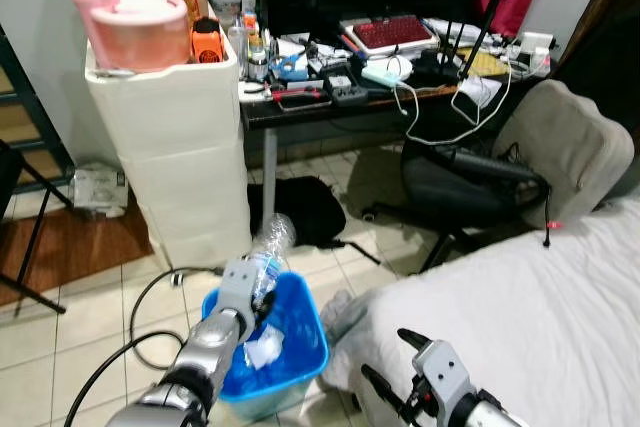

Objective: Clean up the room

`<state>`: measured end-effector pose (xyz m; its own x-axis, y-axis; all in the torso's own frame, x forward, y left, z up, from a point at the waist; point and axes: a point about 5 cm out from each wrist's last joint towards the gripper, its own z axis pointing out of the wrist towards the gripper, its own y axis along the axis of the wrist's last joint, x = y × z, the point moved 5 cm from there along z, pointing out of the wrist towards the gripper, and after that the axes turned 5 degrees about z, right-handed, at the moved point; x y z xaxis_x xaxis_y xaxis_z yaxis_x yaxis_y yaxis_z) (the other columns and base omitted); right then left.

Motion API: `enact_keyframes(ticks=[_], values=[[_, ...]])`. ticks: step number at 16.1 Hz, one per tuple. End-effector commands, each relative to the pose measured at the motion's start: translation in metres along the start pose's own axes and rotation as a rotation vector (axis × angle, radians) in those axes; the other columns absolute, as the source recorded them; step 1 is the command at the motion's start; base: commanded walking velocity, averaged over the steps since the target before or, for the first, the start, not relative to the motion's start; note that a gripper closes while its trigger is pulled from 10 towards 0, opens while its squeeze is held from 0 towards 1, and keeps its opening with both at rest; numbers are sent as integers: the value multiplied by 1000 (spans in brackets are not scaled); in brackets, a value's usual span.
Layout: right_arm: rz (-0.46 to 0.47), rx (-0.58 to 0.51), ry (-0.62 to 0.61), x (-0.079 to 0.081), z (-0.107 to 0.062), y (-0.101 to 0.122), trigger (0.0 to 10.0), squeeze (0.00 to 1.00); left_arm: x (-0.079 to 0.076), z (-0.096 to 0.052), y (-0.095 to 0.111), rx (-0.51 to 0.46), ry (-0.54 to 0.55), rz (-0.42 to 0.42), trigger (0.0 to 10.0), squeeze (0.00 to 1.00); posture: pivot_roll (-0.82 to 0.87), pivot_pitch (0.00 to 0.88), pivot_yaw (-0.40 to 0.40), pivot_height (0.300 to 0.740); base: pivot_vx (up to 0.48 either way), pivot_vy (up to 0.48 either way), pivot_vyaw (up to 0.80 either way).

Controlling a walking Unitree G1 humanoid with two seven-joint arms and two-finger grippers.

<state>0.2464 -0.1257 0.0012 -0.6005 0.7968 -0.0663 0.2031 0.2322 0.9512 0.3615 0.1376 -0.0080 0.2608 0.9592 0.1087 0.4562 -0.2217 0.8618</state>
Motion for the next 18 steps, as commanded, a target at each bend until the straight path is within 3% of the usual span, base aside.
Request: enact_keyframes(ticks=[1, 3, 4, 6, 7, 8, 9, 10, 11, 12, 14, 16, 18], values=[[-3, 6, -13, -4, -3, 3, 10000, 0, -4, 1, 2, 5, -9, -8, 10000, 1000, -200, 184, -97, 740, 0, 0, 0], [0, 16, -11, -4, -1, 3, 10000, 0, 1, 0, -7, 32, 13, -57, 10000, 1000, -188, 173, -92, 740, 0, 0, 0], [-1, 18, -11, -5, 1, 3, 10000, 0, 4, -2, -13, 44, 25, -51, 10000, 0, -178, 160, -83, 740, 0, 0, 0], [1, 11, -26, -9, 6, 7, 10000, 0, 8, -4, -12, 14, 24, -4, 10000, 0, -163, 142, -70, 740, 0, 0, 0], [32, -34, -88, -20, 8, 17, 10000, 0, 10, -7, 2, -103, 18, 51, 10000, 0, -117, 110, -54, 740, 0, 0, 0], [47, -63, -138, -28, 8, 23, 10000, 0, 12, -10, 12, -174, 21, 64, 10000, 0, -106, 103, -51, 740, 0, 0, 0], [90, -107, -233, -46, 5, 30, 10000, 0, 10, -16, 32, -305, 5, 45, 10000, 0, -46, 76, -51, 740, 0, 0, 0], [163, -179, -396, -77, -5, 40, 10000, 0, 7, -41, 63, -512, 18, -7, 10000, 0, 13, 39, -44, 740, 0, 0, 0], [195, -221, -471, -92, -7, 47, 10000, 0, 4, -61, 72, -589, 30, -25, 10000, 0, 43, 11, -36, 740, 0, 0, 0], [208, -256, -487, -97, -3, 56, 10000, 0, -3, -74, 71, -608, 38, -10, 10000, 0, 63, 0, -33, 740, 0, 0, 0], [228, -325, -507, -104, 1, 70, 10000, 0, -3, -82, 69, -616, 87, -3, 10000, 0, 86, 0, -28, 740, 0, 0, 0], [352, -413, -628, -127, -12, 76, 10000, 0, -2, -99, 78, -635, 156, -27, 10000, 0, 91, 0, -27, 740, 0, 0, 0], [345, -359, -628, -127, -9, 66, 10000, 0, -3, -93, 75, -570, 174, -66, 10000, 0, 78, 0, -41, 740, 0, 0, 0]])
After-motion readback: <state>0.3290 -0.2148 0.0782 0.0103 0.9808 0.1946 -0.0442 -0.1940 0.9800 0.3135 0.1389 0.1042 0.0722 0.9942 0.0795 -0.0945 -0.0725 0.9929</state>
